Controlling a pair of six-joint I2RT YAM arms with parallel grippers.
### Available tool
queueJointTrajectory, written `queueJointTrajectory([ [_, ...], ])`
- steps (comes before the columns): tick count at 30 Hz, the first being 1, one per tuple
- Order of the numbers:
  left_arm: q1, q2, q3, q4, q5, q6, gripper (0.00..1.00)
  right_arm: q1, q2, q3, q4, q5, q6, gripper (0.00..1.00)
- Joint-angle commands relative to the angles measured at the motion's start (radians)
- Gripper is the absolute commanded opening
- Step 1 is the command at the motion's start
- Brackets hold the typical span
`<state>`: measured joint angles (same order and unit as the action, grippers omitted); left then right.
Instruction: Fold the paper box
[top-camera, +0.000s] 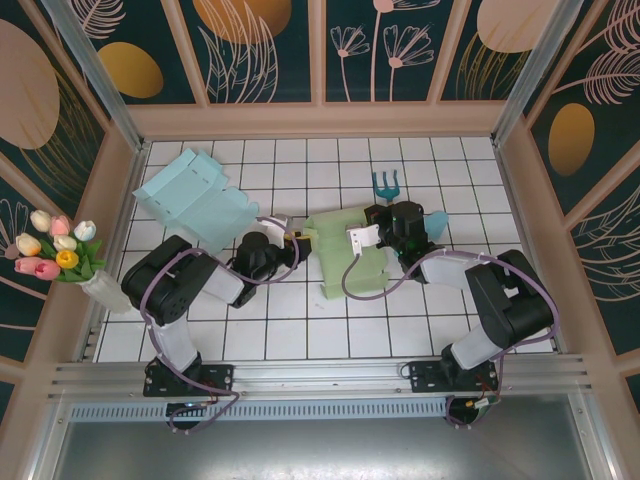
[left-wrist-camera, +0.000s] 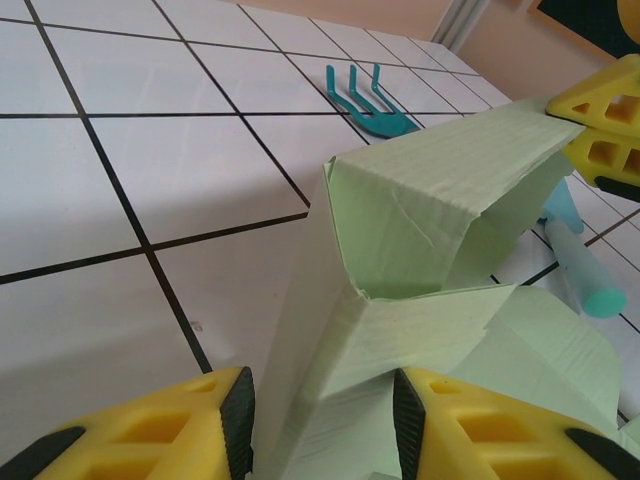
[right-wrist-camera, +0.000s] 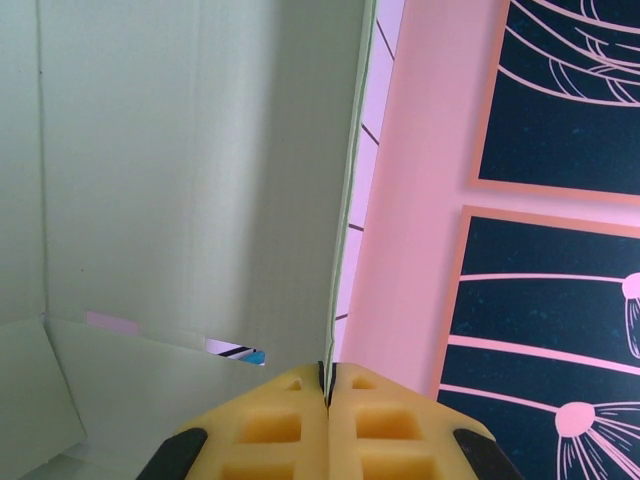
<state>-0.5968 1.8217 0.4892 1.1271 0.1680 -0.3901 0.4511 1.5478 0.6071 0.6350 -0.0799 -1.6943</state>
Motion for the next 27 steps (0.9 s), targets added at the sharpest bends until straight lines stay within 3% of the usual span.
queueJointTrajectory([
  [1,-0.008,0.018,0.026,0.047,-0.026,-0.026,0.41,-0.004,0.014,0.017,-0.057,-0.046,0.008,0.0],
  [7,-0.021,0.016,0.029,0.053,-0.098,-0.037,0.39,0.002,0.02,0.022,-0.061,-0.044,0.006,0.0],
  [14,-0.046,0.044,0.052,0.068,-0.108,-0.05,0.39,0.006,0.024,0.027,-0.07,-0.041,0.008,0.0],
  [23,-0.056,0.06,0.06,0.057,-0.297,-0.107,0.33,0.011,0.026,0.033,-0.077,-0.043,0.008,0.0],
  [27,-0.061,0.06,0.064,0.07,-0.238,-0.108,0.35,0.011,0.026,0.034,-0.081,-0.046,0.008,0.0],
])
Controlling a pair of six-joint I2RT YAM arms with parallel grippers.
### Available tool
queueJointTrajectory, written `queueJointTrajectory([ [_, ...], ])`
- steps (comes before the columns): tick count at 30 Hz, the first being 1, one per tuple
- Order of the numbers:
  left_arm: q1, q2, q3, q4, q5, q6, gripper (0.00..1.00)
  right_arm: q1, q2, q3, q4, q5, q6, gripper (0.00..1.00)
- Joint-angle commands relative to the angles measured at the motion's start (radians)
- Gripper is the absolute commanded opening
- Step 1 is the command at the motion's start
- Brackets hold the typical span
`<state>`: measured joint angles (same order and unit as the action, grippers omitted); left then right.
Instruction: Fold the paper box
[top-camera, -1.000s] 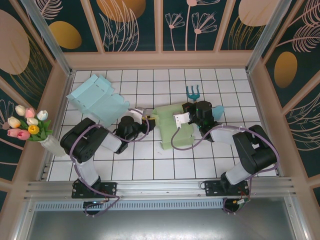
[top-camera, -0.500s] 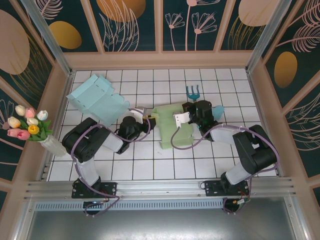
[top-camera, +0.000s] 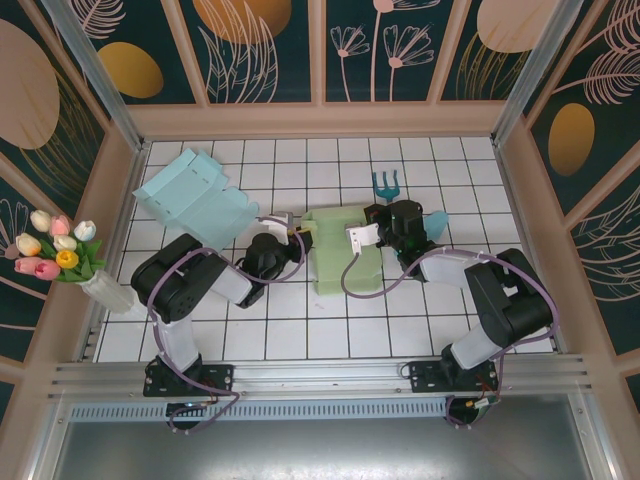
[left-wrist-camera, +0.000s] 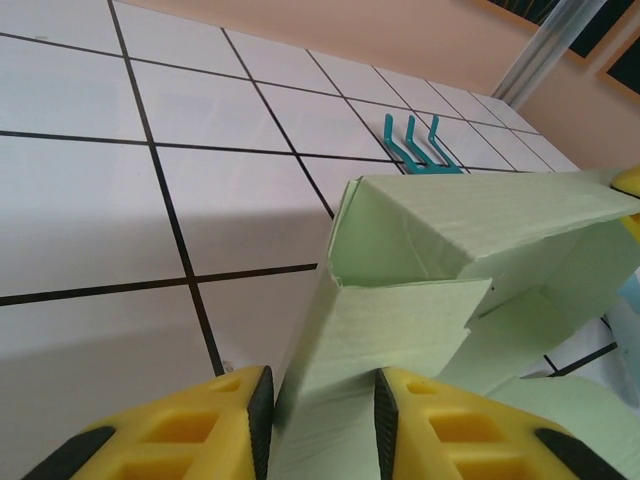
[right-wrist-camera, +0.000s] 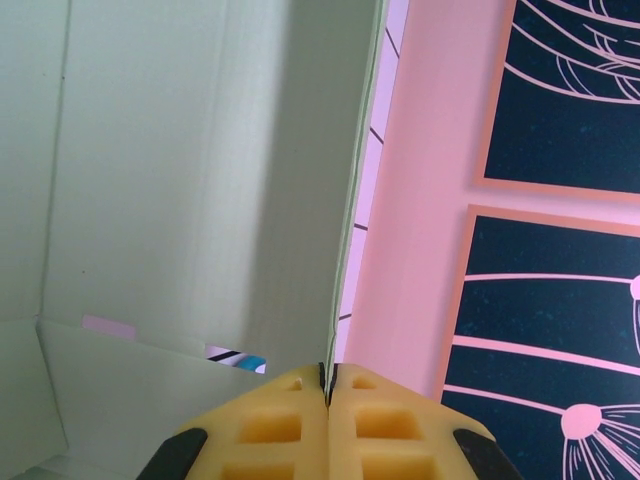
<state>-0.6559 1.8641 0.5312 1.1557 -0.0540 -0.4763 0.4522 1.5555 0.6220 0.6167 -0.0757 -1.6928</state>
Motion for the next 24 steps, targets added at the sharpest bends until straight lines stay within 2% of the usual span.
queueJointTrajectory([
  [1,-0.007,0.023,0.023,0.053,0.006,-0.02,0.36,0.01,0.02,0.021,-0.064,-0.05,0.007,0.0],
  [9,-0.053,0.083,0.066,0.068,0.014,0.002,0.36,0.013,0.02,0.022,-0.069,-0.049,0.008,0.0],
  [18,-0.053,0.073,0.091,0.001,-0.17,0.007,0.32,0.016,0.018,0.025,-0.082,-0.058,0.007,0.0],
  [21,-0.054,0.072,0.093,-0.006,-0.187,0.014,0.33,0.02,0.024,0.024,-0.094,-0.05,-0.018,0.0],
  [24,-0.054,0.082,0.102,-0.004,-0.185,0.012,0.33,0.042,0.049,0.009,-0.052,0.011,-0.073,0.0],
])
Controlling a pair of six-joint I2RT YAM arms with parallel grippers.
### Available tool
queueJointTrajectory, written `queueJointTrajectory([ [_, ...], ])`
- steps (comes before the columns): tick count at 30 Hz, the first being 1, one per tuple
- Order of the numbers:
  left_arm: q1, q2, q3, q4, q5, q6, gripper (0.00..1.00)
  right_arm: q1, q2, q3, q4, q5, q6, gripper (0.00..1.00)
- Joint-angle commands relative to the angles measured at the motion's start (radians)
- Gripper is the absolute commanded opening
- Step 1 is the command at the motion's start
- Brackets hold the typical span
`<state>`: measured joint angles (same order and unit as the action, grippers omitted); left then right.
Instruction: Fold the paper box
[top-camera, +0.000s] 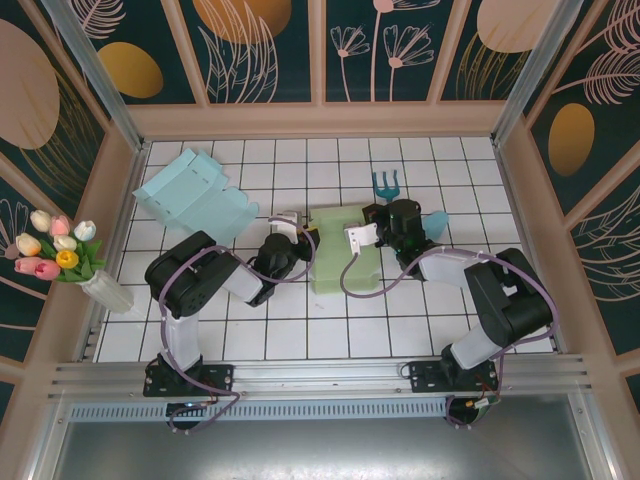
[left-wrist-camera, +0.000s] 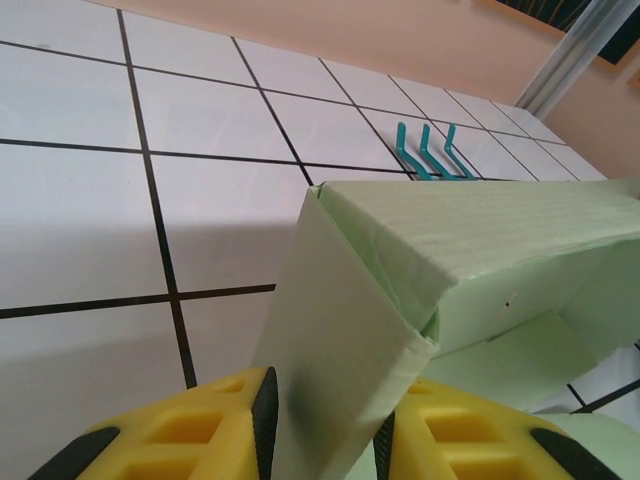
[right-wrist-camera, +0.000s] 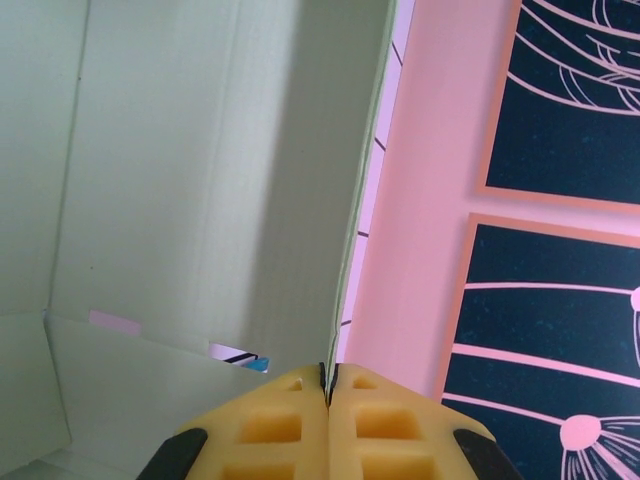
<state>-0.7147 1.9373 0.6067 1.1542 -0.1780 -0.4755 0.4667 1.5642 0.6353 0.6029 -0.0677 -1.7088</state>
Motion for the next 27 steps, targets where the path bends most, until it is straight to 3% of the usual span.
queueJointTrajectory([
  [1,0.006,0.012,0.028,-0.001,-0.063,0.011,0.33,0.036,0.049,-0.008,-0.019,0.024,-0.072,0.0],
  [10,0.006,0.035,0.045,-0.015,-0.126,-0.003,0.32,0.059,0.057,-0.05,0.096,0.075,-0.138,0.0],
  [18,0.005,0.058,0.067,-0.072,-0.253,-0.02,0.23,0.066,0.057,-0.049,0.099,0.071,-0.129,0.0],
  [24,0.004,0.06,0.121,-0.307,-0.568,-0.162,0.0,0.064,0.052,-0.051,0.111,0.078,-0.114,0.0],
  [27,0.005,0.055,0.127,-0.361,-0.662,-0.19,0.0,0.064,0.045,-0.051,0.112,0.078,-0.11,0.0],
])
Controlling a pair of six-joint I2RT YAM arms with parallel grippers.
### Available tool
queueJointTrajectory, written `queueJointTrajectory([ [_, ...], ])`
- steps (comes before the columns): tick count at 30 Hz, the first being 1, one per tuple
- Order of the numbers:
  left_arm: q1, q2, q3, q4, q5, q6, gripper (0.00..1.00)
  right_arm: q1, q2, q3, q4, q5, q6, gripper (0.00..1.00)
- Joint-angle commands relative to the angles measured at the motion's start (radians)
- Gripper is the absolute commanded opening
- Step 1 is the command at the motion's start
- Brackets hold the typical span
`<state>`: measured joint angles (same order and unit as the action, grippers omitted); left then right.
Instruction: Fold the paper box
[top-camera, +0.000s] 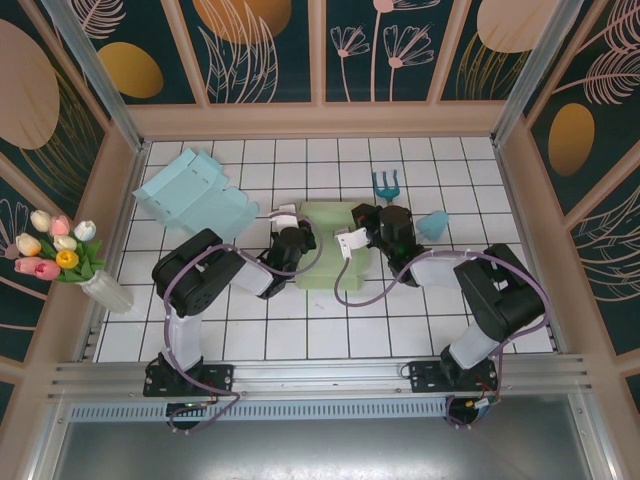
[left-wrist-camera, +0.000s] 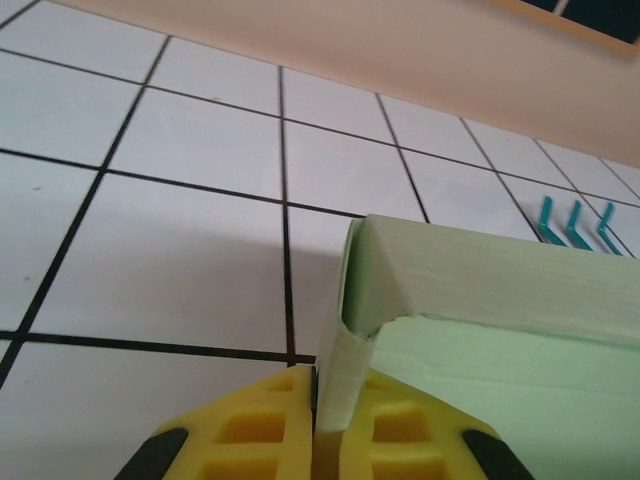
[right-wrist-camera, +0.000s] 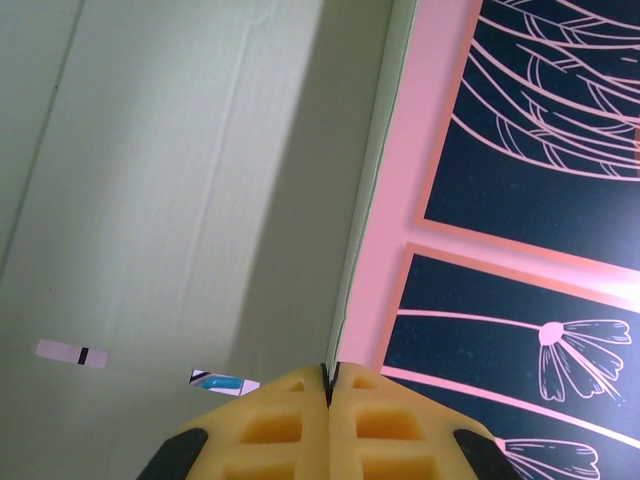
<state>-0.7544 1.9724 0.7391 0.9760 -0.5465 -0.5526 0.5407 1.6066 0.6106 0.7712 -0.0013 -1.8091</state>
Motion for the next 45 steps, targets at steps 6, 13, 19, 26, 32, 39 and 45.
queueJointTrajectory([
  [6,0.043,0.023,0.028,-0.265,-0.369,-0.084,0.0,-0.01,0.0,-0.025,-0.064,0.012,-0.008,0.0],
  [13,0.043,0.029,0.005,-0.155,-0.268,0.055,0.06,-0.01,0.002,-0.015,-0.083,0.009,0.009,0.0],
  [19,0.044,0.042,-0.002,-0.086,-0.116,0.103,0.16,-0.01,-0.004,-0.011,-0.103,0.002,0.023,0.0],
  [26,0.044,0.058,0.0,-0.083,-0.106,0.1,0.22,-0.009,-0.004,-0.005,-0.12,0.0,0.03,0.0],
  [32,0.044,0.072,-0.012,-0.074,-0.099,0.121,0.24,-0.01,-0.007,-0.002,-0.126,-0.001,0.034,0.0],
  [39,0.045,0.081,0.01,-0.087,-0.146,0.139,0.21,-0.011,-0.007,0.0,-0.132,-0.004,0.042,0.0],
  [45,0.044,0.102,0.049,-0.179,-0.284,0.082,0.1,-0.015,-0.007,0.005,-0.132,0.007,0.054,0.0],
])
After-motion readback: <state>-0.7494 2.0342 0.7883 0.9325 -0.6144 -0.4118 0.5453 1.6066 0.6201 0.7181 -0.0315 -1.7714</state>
